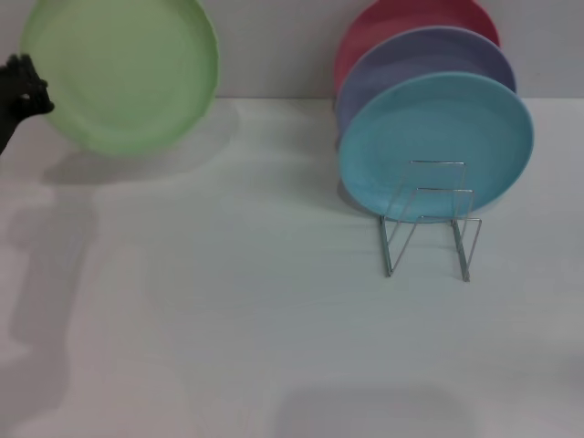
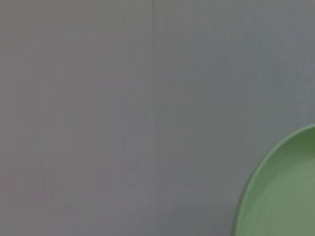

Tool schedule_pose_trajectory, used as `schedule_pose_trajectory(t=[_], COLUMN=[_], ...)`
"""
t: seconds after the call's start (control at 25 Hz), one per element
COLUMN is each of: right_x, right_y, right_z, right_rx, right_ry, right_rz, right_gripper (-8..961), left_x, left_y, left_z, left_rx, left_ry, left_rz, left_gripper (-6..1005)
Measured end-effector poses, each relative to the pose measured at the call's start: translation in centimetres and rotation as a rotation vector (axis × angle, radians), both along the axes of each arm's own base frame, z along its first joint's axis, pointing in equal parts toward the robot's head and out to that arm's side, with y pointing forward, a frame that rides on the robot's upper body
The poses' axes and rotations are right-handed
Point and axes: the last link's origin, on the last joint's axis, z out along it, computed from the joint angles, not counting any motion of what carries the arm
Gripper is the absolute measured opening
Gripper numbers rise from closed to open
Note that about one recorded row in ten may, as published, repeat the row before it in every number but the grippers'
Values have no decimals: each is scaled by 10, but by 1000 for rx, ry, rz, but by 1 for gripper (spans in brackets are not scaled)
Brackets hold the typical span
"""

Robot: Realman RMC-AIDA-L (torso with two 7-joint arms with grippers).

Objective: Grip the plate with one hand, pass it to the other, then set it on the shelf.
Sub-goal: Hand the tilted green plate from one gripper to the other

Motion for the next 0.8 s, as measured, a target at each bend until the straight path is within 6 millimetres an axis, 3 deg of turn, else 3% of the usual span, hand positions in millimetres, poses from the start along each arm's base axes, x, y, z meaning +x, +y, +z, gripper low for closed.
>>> schedule_pose_trajectory(t=[0.2,0.4,0.8], right_x=[0,-4,-30], right_y=[-1,-1,-13], right_z=[-1,-7,-30], right_rx=[-13,-60,-197], right_ry=[-10,-36,-135], right_rz=[-2,25,217], right_gripper=[637,637,638], left_x=[3,-6,-18], left_y=[-15,-31,-64], left_z=[-21,-48,-68], left_rx=[116,104,93], left_ry=[42,-77,-171], left_rz=[-76,-209,-295], left_gripper=[29,29,29])
